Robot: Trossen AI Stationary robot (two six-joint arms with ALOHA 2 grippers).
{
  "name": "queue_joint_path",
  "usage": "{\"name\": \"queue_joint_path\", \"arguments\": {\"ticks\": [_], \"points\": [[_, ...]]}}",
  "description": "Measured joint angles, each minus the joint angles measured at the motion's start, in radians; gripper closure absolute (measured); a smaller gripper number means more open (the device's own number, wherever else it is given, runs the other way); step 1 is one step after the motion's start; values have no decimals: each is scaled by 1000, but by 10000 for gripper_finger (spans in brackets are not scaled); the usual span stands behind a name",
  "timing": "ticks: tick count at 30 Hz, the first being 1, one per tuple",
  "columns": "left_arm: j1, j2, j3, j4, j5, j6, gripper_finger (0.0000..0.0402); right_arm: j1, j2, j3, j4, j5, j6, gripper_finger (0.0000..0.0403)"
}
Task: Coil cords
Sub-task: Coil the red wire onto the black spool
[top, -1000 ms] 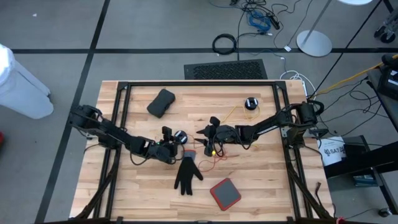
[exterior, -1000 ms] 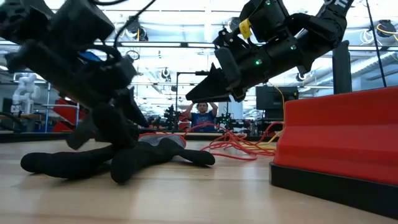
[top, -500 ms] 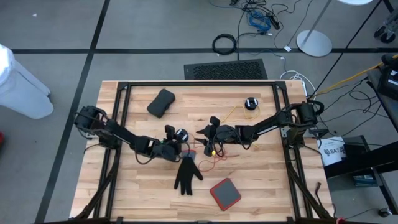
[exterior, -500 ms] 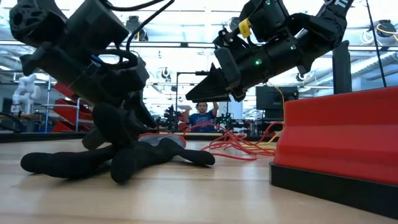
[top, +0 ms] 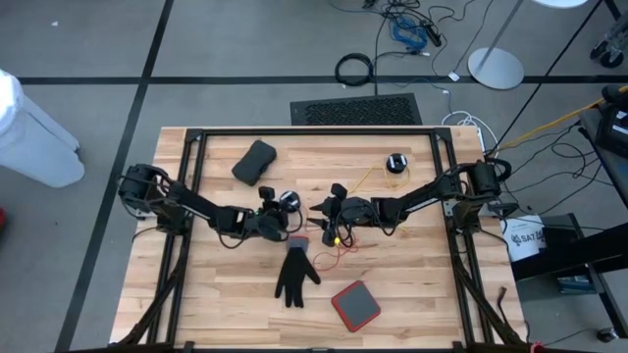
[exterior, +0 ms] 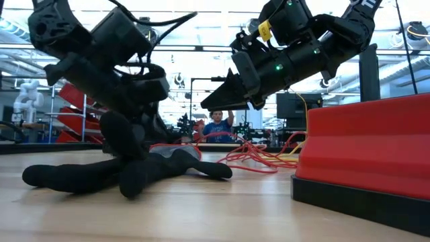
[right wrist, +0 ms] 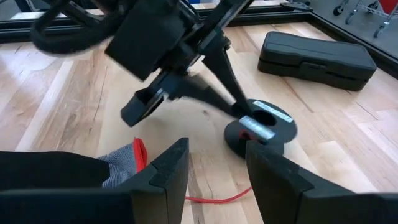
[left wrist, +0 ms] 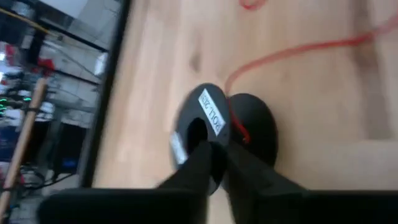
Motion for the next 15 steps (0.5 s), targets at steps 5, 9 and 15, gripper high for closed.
{"name": "queue_joint_path", "arguments": {"ticks": [5,9,15], "points": [[2,-1,1,11,-15,53,394,0,0,1,-6,0,0,257],[-8,-23,0,4,-22,54,397,0,0,2,-46,0,-34,257],[-64,-107,-4,-29,10,95,399,-3,0,2,-86,101,-120,257]]}}
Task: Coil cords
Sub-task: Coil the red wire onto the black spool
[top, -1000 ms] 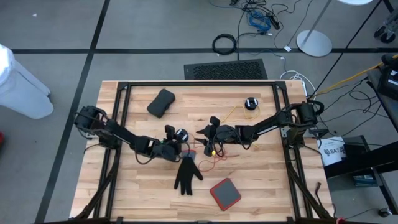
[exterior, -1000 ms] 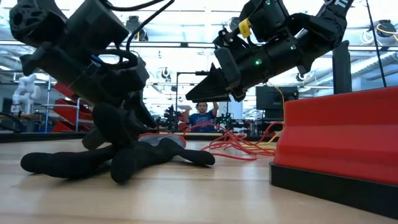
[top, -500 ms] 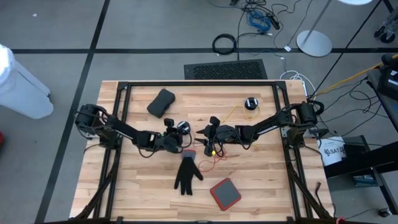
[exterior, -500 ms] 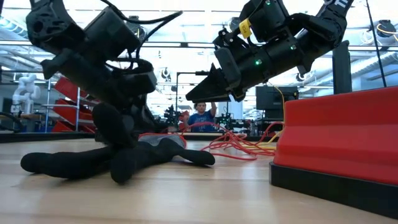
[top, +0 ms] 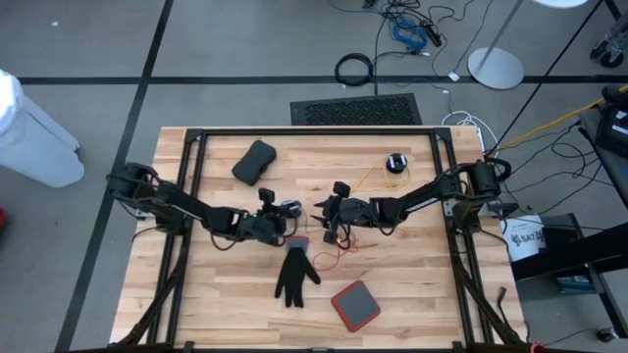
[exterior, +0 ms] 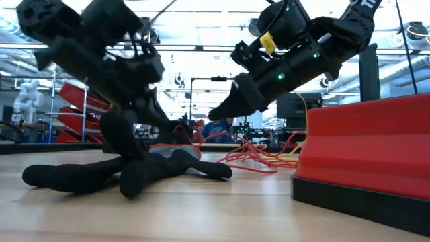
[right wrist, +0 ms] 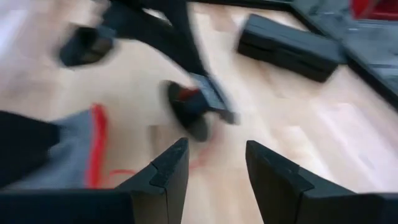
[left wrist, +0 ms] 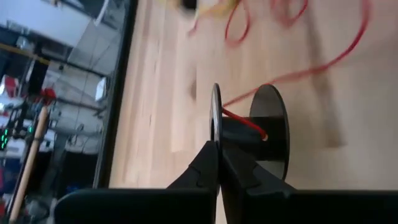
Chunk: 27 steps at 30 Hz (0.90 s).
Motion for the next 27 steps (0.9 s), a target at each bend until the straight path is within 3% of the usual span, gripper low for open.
{"name": "queue_joint_path", "arguments": {"ticks": [4,10,18,27], "points": [[-44,-87,0,-14,23,12,400,-4,0,0,50,-34,-25,257],[-77,-196,3,-11,165,1,400,-2,0,0,108,-136,-47,257],[-73,-222,3,-11,258,-19,401,3,0,0,117,-191,-69,262],[-37,-222,3,9,360,-55,401,6,0,0,139,-244,-92,346]]}}
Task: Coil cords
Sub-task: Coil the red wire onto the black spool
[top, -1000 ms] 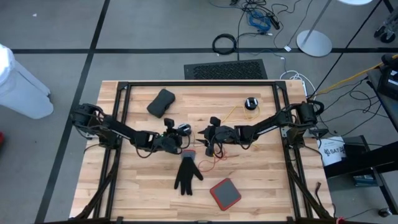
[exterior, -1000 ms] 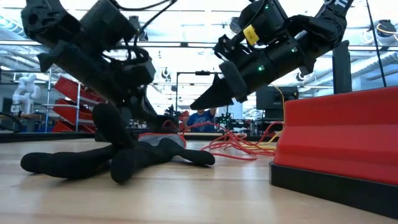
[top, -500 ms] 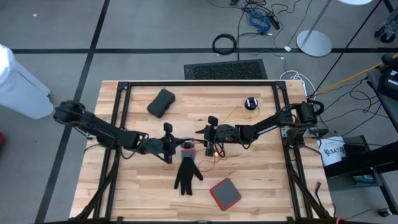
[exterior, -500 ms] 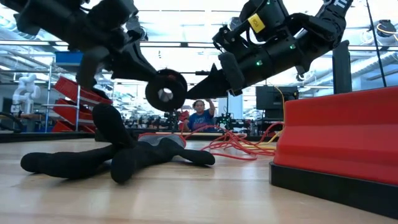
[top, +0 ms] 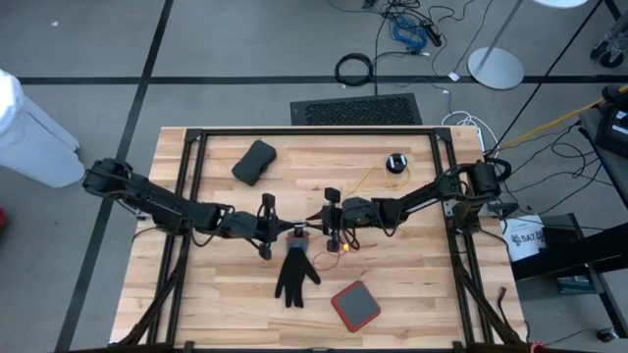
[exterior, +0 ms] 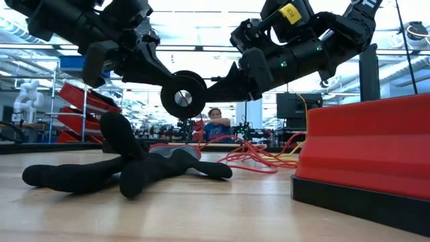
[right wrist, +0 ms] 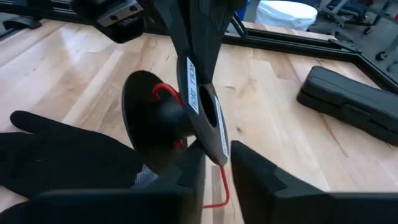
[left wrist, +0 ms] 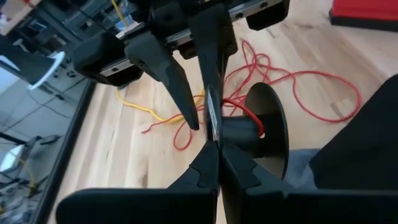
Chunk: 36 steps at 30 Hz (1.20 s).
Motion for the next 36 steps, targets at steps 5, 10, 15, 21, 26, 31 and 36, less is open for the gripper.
{"name": "queue_joint_path", "arguments": {"ticks": [5,10,15,21,26,31,36], "points": [[14,6,0,17,20,-42,394,0,0,-2,0,-1,-14,395],[21,6,0,19,27,-51,382,0,0,-2,1,2,-32,400],[20,6,0,19,27,-51,379,-1,0,-2,12,3,-62,402],[22,5,0,20,33,-69,377,-1,0,-2,25,-15,-85,403],[50,5,0,70,50,-77,377,-2,-3,-3,35,-28,-86,403],[71,5,2,99,96,-74,394,-2,-4,-3,35,-39,-81,403],[73,5,2,102,95,-72,397,-2,-4,-3,36,-31,-77,397]]}}
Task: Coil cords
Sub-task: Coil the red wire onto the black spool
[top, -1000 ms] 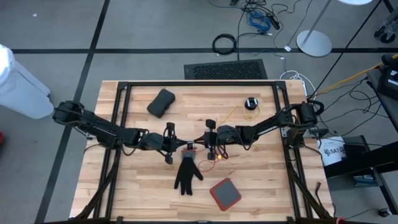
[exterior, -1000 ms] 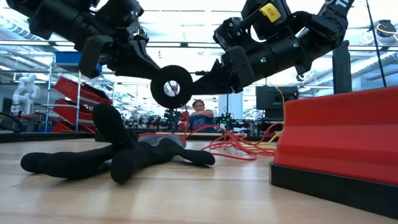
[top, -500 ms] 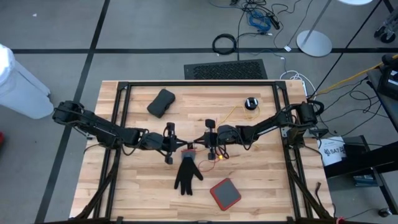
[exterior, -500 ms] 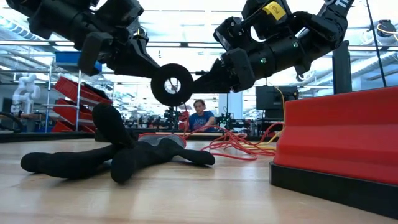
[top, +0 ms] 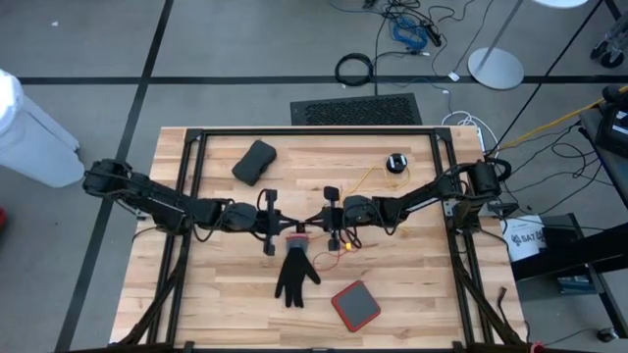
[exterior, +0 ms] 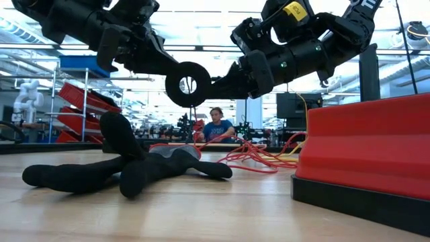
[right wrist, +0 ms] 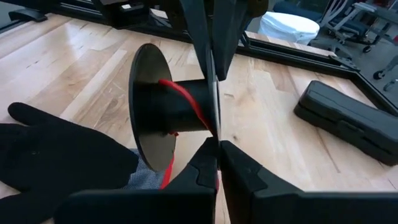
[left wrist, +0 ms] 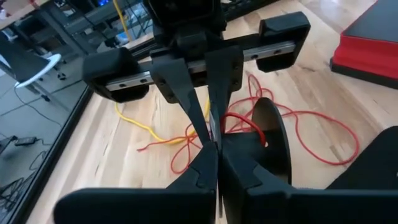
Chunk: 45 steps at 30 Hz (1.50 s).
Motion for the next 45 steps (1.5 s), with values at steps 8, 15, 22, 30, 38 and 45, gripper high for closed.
{"name": "queue_joint_path", "arguments": {"ticks": [8,15,22,30,38,45], "points": [[-6,-33,0,66,-115,57,399,28,-29,7,-25,140,19,335],[-16,-170,0,96,-175,60,400,59,-90,5,-89,210,17,302],[-51,-273,0,114,-169,52,401,67,-105,5,-73,221,57,301],[-61,-280,0,153,-166,51,401,67,-105,3,-74,221,78,301],[-61,-280,0,199,-140,50,401,66,-104,3,-74,224,79,314],[-61,-280,0,228,-135,48,401,66,-103,3,-74,225,79,375]]}}
